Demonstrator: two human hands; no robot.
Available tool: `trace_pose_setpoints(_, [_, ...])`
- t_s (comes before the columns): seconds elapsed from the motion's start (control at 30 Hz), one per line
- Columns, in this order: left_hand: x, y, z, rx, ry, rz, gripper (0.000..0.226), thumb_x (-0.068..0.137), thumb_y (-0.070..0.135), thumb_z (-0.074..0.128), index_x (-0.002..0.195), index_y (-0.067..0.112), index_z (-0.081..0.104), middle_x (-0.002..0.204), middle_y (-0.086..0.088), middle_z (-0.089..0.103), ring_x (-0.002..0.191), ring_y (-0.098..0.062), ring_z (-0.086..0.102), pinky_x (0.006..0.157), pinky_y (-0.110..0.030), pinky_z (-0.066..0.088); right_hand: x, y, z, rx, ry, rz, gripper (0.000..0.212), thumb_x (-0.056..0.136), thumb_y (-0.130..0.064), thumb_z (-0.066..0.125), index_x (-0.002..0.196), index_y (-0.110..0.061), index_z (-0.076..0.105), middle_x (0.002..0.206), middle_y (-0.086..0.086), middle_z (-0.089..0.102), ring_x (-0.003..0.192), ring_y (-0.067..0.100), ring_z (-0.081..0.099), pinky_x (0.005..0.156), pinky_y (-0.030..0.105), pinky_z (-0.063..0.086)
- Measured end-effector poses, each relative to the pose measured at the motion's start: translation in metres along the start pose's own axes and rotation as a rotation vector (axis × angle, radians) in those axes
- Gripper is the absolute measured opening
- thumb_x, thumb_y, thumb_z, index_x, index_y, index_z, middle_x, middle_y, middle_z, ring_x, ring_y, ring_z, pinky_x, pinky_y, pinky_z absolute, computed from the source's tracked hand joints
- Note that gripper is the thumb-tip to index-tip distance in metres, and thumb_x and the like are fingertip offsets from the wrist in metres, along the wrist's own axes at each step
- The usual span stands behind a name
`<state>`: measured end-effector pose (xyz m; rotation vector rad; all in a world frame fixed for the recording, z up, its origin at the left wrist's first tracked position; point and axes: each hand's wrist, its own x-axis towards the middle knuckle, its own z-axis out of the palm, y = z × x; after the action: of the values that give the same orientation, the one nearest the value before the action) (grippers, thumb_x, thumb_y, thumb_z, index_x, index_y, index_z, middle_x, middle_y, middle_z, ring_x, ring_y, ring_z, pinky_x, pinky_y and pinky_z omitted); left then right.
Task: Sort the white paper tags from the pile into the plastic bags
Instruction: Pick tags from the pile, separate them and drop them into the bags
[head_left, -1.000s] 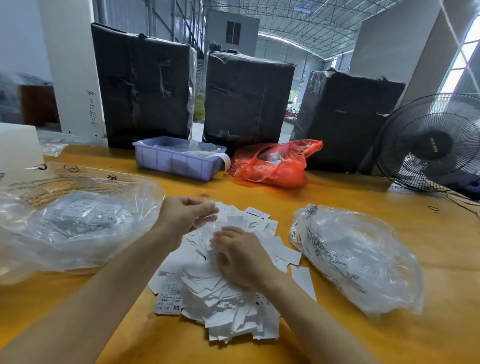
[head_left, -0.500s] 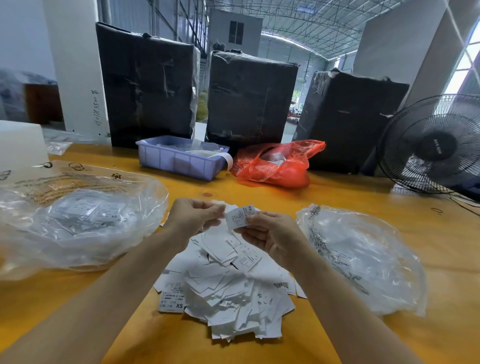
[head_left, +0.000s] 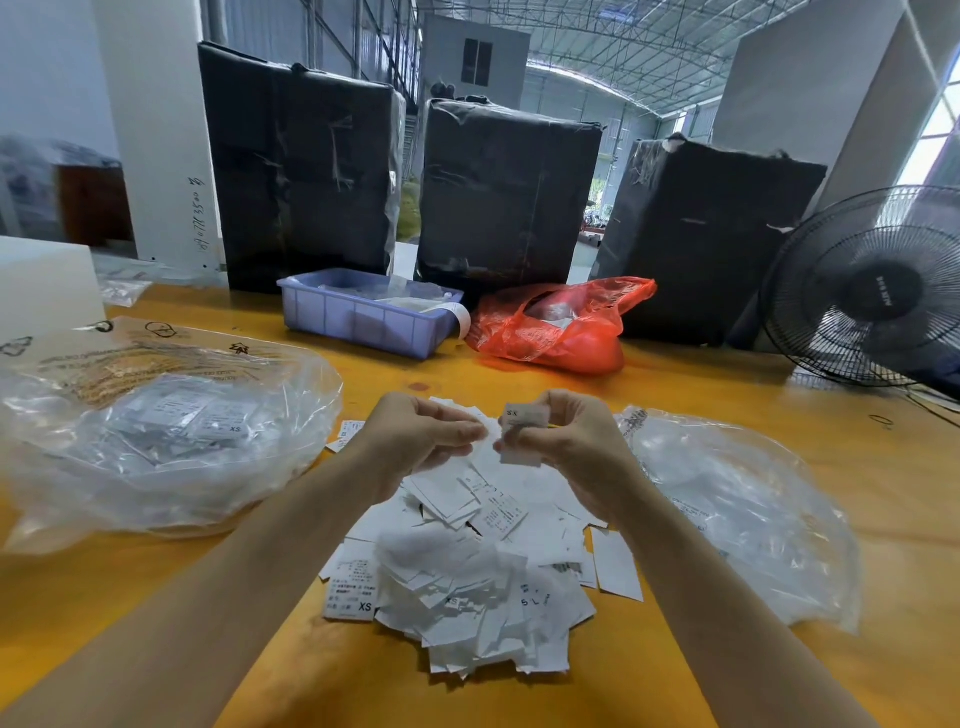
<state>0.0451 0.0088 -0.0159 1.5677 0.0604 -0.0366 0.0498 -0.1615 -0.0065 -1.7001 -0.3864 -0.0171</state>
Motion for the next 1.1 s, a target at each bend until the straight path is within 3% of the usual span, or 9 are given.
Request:
trace_pose_setpoints(0.1, [0.0,0.0,0.001,0.036,-0.034,-0.004,0.009,0.074,0.008,0.077,0.083,0.006,0.074,0.072,-0.005,0.07,0.057,-0.003,0.064,0.051,-0.01,0.047,-0.002,-0.008,-0.003,-0.148,-0.044,-0.114,0.01,0.083,0.003,0.066,0.092,0.003,0.065,0.074,0.008,0.066,0.059,0.013,0.061,0.059,0.018,0.05])
trace_pose_setpoints(0.23, [-0.002,0.002,0.002,0.061,-0.049,-0.033,0.017,0.07,0.006,0.079,0.085,0.003,0.072,0.069,-0.003,0.07,0.057,-0.005,0.065,0.054,-0.014,0.048,-0.001,-0.01,-0.005,-0.355,-0.024,-0.194,0.011,0.088,-0.009,0.063,0.091,0.001,0.067,0.064,-0.003,0.061,0.044,0.0,0.051,0.044,0.008,0.037])
trace_pose_setpoints(0.53, [-0.007,0.006,0.004,0.097,-0.144,-0.048,0.012,0.074,0.007,0.075,0.086,0.006,0.074,0.082,-0.004,0.074,0.069,-0.009,0.066,0.068,-0.02,0.05,0.001,-0.008,-0.009,-0.551,0.081,-0.275,0.012,0.088,-0.013,0.065,0.088,-0.003,0.069,0.077,0.003,0.064,0.057,0.005,0.053,0.052,0.018,0.046])
trace_pose_setpoints(0.9, [-0.008,0.008,0.002,0.036,-0.132,-0.069,0.026,0.071,0.003,0.076,0.095,-0.006,0.07,0.08,-0.011,0.07,0.064,-0.013,0.063,0.05,-0.015,0.047,0.002,-0.007,-0.01,-0.56,0.031,-0.252,0.007,0.087,-0.013,0.066,0.083,-0.008,0.067,0.078,0.003,0.065,0.055,0.01,0.056,0.047,0.013,0.044])
trace_pose_setpoints(1.0, [-0.008,0.008,0.001,0.047,-0.137,-0.068,0.022,0.073,0.004,0.075,0.093,-0.003,0.072,0.083,-0.01,0.071,0.066,-0.013,0.063,0.052,-0.016,0.047,0.003,-0.006,-0.011,-0.559,0.069,-0.254,0.008,0.088,-0.013,0.065,0.081,-0.01,0.067,0.08,0.007,0.067,0.055,0.009,0.057,0.051,0.019,0.05])
trace_pose_setpoints(1.1, [-0.007,0.006,0.001,0.06,-0.133,-0.062,0.016,0.074,0.005,0.075,0.089,0.001,0.073,0.081,-0.008,0.072,0.069,-0.014,0.064,0.063,-0.02,0.046,0.004,-0.006,-0.011,-0.524,0.062,-0.239,0.009,0.087,-0.012,0.066,0.078,-0.01,0.066,0.08,0.008,0.068,0.053,0.008,0.057,0.049,0.016,0.049])
